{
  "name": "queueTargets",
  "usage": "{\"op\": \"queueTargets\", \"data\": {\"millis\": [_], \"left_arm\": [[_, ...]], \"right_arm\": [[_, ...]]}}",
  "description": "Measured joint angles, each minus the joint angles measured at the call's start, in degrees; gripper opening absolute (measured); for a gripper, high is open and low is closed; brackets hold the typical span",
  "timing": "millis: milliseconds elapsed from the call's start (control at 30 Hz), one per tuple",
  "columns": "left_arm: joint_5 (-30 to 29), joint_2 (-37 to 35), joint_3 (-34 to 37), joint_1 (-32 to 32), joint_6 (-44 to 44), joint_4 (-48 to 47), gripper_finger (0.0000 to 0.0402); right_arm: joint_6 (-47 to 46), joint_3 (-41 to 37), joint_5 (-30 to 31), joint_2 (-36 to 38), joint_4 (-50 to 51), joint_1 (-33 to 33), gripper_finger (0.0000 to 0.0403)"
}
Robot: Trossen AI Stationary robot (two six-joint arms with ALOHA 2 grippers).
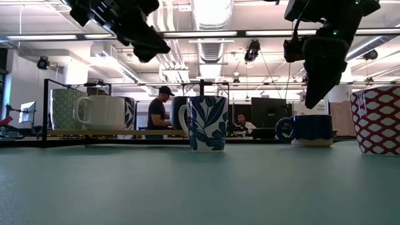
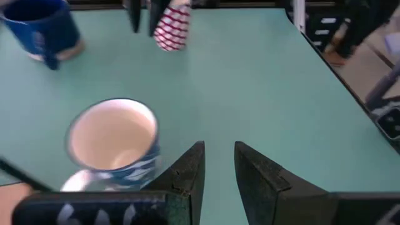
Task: Place coffee mugs
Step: Move the blue mug to the center of the table
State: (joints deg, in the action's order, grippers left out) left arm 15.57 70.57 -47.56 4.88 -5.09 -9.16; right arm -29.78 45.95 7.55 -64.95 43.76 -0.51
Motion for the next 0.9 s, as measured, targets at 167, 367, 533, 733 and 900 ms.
{"op": "queueTargets", "data": {"millis": [167,367,533,733,900], "left_arm": [[-0.1,4.2,-2.1,-3.8,0.3,0.4,0.0069],[-0.2,8.4,-4.8,-8.5,0.1,0.7,0.0069],[-3.2,11.2,-6.9,-12.7,0.0,1.1,0.0068],[-7.7,13.3,-9.1,-16.2,0.2,1.1,0.0068],[-7.8,13.2,-9.1,-17.0,3.2,0.3,0.0068]], "right_arm": [[0.0,0.0,0.0,0.0,-0.2,0.0,0.0118],[0.0,0.0,0.0,0.0,-0.5,0.0,0.0118],[0.0,0.0,0.0,0.0,-0.9,0.0,0.0118],[0.0,0.0,0.0,0.0,-0.9,0.0,0.0118],[0.0,0.0,0.0,0.0,-3.8,0.0,0.0118]]}}
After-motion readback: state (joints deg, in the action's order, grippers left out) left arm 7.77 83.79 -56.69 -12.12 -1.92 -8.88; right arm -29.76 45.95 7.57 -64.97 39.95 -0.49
